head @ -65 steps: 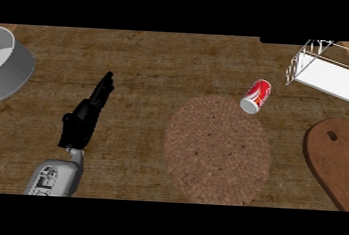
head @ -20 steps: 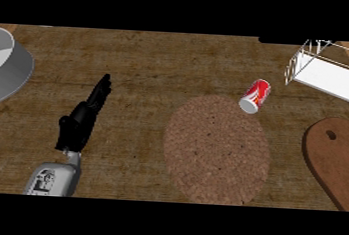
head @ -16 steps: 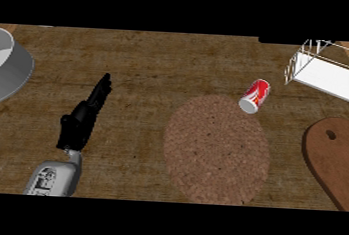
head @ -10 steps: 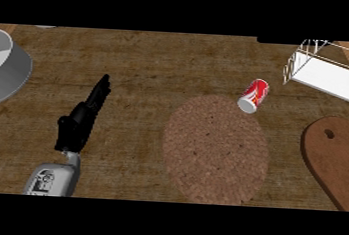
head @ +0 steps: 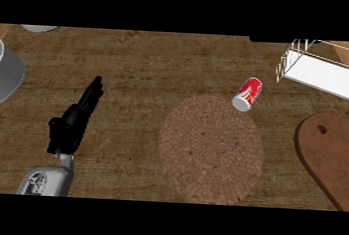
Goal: Pick the croissant from the placemat and place it in the tiered shelf
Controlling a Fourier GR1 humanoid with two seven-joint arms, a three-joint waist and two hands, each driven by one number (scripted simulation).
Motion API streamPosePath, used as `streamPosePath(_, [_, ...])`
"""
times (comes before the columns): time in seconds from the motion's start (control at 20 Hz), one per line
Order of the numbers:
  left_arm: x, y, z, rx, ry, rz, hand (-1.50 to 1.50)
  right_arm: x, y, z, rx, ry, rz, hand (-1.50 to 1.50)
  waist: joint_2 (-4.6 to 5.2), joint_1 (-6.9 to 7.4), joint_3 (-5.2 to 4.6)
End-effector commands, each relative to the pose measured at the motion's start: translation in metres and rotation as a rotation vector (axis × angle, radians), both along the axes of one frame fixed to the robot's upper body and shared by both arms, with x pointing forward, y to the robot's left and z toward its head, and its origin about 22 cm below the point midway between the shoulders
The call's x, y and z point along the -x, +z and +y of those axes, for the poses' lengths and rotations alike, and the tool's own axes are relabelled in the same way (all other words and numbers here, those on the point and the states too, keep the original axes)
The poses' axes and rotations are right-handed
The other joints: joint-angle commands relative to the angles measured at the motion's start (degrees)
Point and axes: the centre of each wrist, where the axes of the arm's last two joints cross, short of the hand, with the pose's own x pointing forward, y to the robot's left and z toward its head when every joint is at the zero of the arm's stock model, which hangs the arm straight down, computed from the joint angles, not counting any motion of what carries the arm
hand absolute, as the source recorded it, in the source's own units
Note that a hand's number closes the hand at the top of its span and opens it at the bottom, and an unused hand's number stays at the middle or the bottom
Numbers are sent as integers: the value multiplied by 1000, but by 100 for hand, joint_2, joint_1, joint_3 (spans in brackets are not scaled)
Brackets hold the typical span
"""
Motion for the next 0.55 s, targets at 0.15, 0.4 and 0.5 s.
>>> streamPosePath(0.15, [11, -6, -2, -5, 42, 5, 0, 86, 2, -26, -62, 12, 132, -150, -61, -224, 12])
streamPosePath(0.4, [12, 8, -2, -6, 37, -15, 0, 154, -7, -48, -59, 49, 161, -150, -50, -199, 21])
streamPosePath(0.5, [12, -5, 4, -2, 43, -1, 0, 175, -16, -38, -61, 71, 198, -150, -58, -307, 14])
